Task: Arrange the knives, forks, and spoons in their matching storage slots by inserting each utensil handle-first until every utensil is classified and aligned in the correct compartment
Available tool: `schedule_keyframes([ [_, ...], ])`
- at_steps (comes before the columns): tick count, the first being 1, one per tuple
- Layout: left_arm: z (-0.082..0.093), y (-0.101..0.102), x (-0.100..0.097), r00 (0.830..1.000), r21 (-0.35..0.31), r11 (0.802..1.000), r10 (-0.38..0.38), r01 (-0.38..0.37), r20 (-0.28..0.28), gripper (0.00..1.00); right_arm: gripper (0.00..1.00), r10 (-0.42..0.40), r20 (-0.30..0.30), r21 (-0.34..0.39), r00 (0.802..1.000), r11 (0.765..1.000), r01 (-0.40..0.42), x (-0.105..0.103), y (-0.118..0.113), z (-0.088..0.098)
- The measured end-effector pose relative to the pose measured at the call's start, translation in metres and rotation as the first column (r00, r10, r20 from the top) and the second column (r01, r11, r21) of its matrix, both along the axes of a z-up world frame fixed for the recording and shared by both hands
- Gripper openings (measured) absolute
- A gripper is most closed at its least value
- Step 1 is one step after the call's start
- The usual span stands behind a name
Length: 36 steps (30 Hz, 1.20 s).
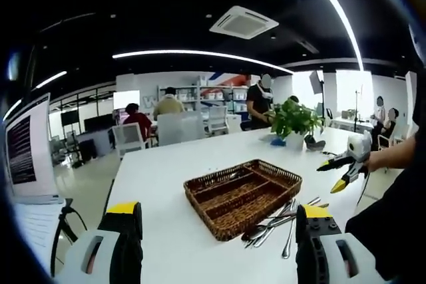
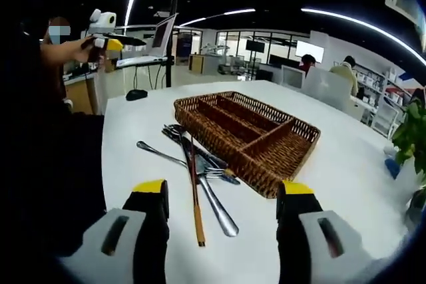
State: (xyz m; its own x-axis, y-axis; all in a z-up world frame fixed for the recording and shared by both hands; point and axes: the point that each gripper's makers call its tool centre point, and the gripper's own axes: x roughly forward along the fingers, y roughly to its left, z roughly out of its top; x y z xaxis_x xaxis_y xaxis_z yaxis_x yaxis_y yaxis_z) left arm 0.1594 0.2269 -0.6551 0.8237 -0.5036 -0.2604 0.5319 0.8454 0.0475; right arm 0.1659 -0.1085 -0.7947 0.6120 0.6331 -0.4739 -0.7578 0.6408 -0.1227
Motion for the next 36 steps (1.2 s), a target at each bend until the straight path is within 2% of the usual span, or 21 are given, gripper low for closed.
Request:
schedule_keyframes([
  [2,0.000,0.000,-0.001,1.000,-0.005,1.000,0.000,0.000,-0.001,1.00,0.62,0.004,-0.011,0.005,1.000,1.000,-0.004,-0.002,0.002,-0.006],
  [10,-0.001,0.002,0.001,1.000,0.006,1.000,0.003,-0.003,-0.008,1.00,0.48,0.042,-0.045,-0.029,0.998,0.999,-0.043,-0.008,0.010,-0.033],
  [16,-0.002,0.000,0.001,1.000,0.005,1.000,0.000,0.000,-0.007,1.00,0.38,0.023,-0.092,-0.025,0.995,0.999,-0.026,-0.007,0.011,-0.048],
  [26,-0.002,0.001,0.001,1.000,0.004,1.000,0.004,-0.004,-0.008,1.00,0.23,0.051,-0.131,-0.028,0.990,0.998,-0.055,-0.012,0.015,-0.061],
  [36,-0.007,-0.004,-0.003,1.000,0.009,1.000,-0.008,0.008,-0.018,1.00,0.17,0.069,-0.137,-0.038,0.988,0.996,-0.075,-0.011,0.016,-0.067],
])
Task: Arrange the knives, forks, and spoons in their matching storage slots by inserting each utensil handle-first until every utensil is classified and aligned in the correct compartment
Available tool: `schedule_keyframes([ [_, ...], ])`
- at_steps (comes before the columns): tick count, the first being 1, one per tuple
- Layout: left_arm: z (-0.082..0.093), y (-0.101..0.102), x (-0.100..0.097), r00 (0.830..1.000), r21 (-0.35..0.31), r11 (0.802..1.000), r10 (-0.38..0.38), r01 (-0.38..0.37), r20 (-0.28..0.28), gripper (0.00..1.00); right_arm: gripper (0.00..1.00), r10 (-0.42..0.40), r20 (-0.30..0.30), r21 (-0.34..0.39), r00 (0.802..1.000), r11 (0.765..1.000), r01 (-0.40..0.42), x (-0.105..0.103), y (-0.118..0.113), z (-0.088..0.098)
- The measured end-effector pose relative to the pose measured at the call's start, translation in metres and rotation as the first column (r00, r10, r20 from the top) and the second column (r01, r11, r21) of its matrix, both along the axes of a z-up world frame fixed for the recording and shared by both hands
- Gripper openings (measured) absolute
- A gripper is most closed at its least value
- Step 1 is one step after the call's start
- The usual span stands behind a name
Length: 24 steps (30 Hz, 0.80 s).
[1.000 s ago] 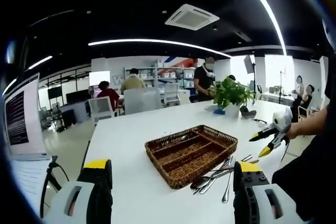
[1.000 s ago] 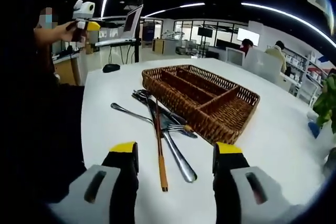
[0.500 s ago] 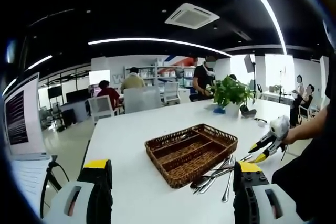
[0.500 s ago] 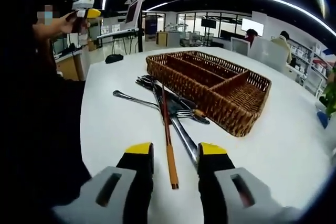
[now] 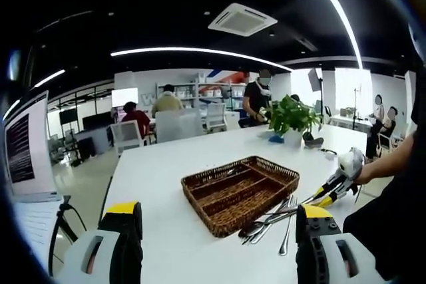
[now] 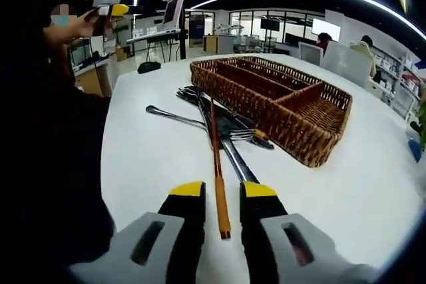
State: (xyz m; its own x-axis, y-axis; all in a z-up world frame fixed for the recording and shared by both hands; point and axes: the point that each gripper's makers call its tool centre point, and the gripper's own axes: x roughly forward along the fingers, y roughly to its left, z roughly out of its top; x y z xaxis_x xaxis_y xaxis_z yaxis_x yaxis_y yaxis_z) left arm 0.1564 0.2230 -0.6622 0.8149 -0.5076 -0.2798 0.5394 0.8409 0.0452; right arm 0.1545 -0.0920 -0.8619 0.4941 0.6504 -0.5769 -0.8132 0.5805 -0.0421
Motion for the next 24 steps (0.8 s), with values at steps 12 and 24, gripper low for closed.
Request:
schedule_keyframes([
  [12,0.0019,0.0002,0.0008,1.000,0.002,1.000,0.004,-0.004,0.003,1.00,0.13,0.015,-0.004,0.000,1.000,1.000,-0.015,0.0025,0.0073,-0.0038],
  [24,-0.0001,0.0019,-0.0003,1.000,0.004,1.000,0.009,-0.009,-0.001,1.00,0.11,0.009,-0.016,0.015,1.000,1.000,-0.009,0.0031,0.0096,-0.0083],
])
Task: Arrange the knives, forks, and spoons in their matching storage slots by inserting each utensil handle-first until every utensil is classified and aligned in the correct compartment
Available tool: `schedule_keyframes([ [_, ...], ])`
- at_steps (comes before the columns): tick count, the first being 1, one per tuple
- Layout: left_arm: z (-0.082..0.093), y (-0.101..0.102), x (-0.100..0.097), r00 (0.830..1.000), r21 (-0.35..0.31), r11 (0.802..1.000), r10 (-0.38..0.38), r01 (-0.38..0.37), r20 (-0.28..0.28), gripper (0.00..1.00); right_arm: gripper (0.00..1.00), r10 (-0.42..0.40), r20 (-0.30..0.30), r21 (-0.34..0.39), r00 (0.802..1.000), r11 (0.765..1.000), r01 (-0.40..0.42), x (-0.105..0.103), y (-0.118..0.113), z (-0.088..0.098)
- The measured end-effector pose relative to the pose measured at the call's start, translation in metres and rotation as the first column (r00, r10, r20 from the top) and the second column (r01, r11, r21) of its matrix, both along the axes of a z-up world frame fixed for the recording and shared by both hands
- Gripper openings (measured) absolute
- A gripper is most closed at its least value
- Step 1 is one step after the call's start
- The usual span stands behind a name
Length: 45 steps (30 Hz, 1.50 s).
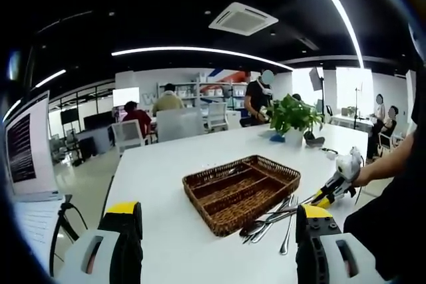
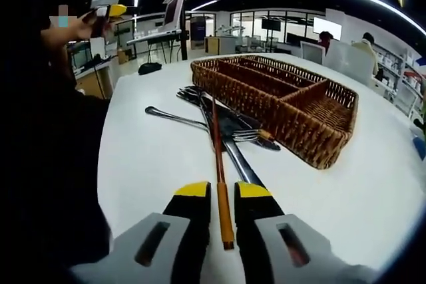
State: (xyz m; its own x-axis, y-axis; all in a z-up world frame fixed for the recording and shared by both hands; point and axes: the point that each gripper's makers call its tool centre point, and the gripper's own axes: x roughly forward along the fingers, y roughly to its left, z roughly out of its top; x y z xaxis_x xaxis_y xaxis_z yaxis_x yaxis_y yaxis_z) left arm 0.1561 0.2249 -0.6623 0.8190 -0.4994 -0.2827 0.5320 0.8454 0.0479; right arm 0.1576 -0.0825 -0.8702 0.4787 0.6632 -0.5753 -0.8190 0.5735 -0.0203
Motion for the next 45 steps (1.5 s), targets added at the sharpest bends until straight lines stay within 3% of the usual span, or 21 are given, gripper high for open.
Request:
schedule_keyframes([
  [10,0.000,0.001,0.001,1.000,-0.001,1.000,0.001,-0.001,0.003,1.00,0.10,-0.003,-0.001,0.003,1.000,1.000,0.003,0.001,0.002,-0.001],
  [17,-0.001,0.000,-0.001,1.000,-0.005,1.000,-0.002,0.002,0.001,1.00,0.04,-0.001,0.048,0.032,0.999,1.000,-0.001,0.003,0.004,0.000],
  [24,0.000,0.004,-0.001,1.000,-0.001,1.000,0.004,-0.004,0.002,1.00,0.03,0.023,0.037,0.043,0.999,0.999,-0.025,0.000,0.007,0.000],
  [30,0.001,0.002,-0.001,1.000,0.008,1.000,-0.003,0.003,0.002,1.00,0.02,0.057,0.057,0.002,0.997,0.998,-0.057,-0.001,0.009,0.001],
  [37,0.002,0.004,-0.002,1.000,0.016,1.000,-0.008,0.008,0.004,1.00,0.02,0.057,0.068,0.026,0.996,0.998,-0.059,-0.007,0.010,0.019],
  [45,0.002,0.005,-0.001,1.000,0.018,1.000,-0.007,0.007,0.004,1.00,0.02,-0.067,0.047,0.112,0.997,0.992,0.061,0.004,0.004,0.050],
])
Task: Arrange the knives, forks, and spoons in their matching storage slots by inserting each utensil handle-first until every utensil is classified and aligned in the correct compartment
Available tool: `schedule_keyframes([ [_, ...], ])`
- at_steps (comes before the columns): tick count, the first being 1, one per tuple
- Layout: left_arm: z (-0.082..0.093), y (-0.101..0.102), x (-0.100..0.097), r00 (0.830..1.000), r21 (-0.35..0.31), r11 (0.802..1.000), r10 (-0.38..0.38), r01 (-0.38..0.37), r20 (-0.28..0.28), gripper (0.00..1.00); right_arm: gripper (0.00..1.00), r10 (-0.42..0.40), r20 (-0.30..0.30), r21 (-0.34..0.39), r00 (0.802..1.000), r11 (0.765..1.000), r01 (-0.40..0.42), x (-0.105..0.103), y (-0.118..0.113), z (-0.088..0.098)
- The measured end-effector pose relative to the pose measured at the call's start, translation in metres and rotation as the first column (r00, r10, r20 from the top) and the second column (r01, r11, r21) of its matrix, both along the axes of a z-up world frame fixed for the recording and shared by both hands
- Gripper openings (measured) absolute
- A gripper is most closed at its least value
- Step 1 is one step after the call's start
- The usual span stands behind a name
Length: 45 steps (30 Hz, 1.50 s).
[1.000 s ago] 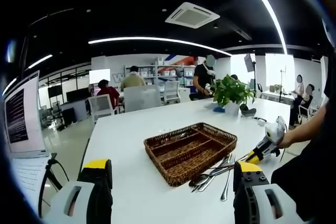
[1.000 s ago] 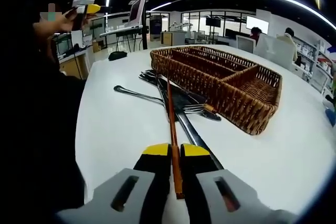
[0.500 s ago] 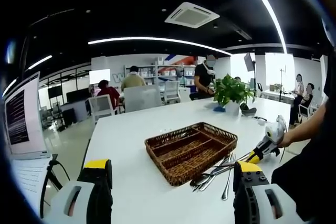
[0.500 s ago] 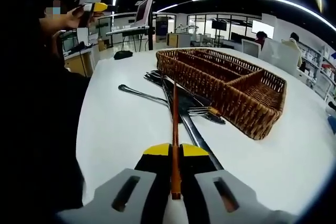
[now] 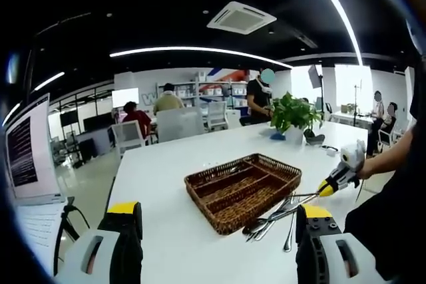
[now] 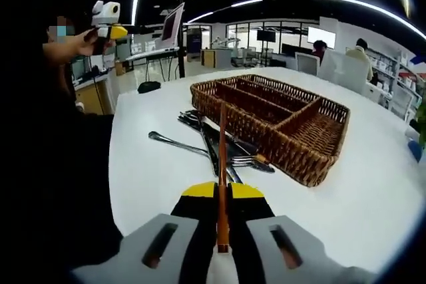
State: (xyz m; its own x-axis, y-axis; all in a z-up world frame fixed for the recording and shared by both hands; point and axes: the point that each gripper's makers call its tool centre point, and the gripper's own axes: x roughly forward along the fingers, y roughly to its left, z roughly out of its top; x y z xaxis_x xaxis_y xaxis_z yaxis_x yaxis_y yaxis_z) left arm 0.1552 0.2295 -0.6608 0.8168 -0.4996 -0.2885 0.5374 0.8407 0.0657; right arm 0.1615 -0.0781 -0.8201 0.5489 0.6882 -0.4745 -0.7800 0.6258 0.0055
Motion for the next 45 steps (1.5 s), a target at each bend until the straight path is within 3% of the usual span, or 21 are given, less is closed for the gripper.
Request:
schedule_keyframes([
  [10,-0.002,-0.005,0.001,1.000,-0.014,1.000,-0.006,0.006,0.000,1.00,0.01,-0.106,0.064,0.041,0.992,0.994,0.104,0.021,0.001,0.051],
  [20,-0.003,-0.004,0.002,1.000,-0.023,1.000,-0.002,0.002,0.000,1.00,0.01,-0.217,0.085,0.013,0.973,0.976,0.216,0.034,-0.011,0.067],
  [27,-0.004,-0.005,0.003,1.000,-0.028,1.000,-0.004,0.004,-0.001,1.00,0.01,-0.341,0.062,0.024,0.938,0.940,0.340,0.042,-0.028,0.072],
  [35,-0.009,-0.010,0.003,1.000,-0.009,1.000,-0.024,0.024,-0.011,1.00,0.01,-0.529,0.064,0.047,0.846,0.849,0.527,0.053,-0.058,0.083],
  [45,-0.010,-0.018,0.000,0.998,0.012,0.998,-0.060,0.060,-0.011,1.00,0.01,-0.587,0.025,0.047,0.809,0.809,0.586,0.059,-0.063,0.087],
])
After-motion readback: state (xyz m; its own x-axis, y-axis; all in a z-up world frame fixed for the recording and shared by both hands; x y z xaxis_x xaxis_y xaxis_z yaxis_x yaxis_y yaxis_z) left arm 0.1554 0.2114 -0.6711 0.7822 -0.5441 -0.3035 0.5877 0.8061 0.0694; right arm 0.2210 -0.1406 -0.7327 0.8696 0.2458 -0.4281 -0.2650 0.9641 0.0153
